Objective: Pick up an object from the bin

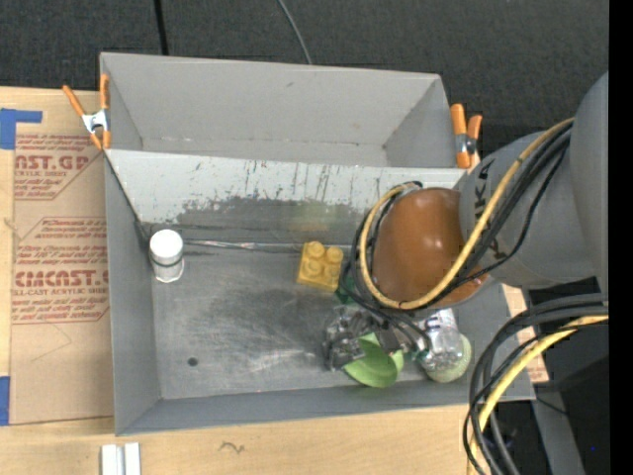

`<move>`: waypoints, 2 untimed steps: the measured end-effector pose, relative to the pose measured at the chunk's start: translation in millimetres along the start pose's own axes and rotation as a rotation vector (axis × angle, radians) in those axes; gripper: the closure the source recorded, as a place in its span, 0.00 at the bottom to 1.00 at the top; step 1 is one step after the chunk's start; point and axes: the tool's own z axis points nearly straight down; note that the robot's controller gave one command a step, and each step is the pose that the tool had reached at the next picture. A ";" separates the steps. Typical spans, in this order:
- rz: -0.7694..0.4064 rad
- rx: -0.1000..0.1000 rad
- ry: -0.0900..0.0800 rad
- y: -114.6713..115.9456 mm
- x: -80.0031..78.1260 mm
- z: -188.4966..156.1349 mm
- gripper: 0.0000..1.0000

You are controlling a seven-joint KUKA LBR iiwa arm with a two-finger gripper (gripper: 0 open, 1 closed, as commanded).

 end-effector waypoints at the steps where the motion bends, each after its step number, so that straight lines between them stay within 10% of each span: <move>1: 0.000 0.001 0.000 0.1 -0.2 -17.0 1.00; 2: 0.000 0.000 0.005 0.8 1.2 -31.3 1.00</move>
Offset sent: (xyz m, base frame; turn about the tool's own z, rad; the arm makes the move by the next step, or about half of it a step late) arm -0.0001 0.0001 0.0800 0.0000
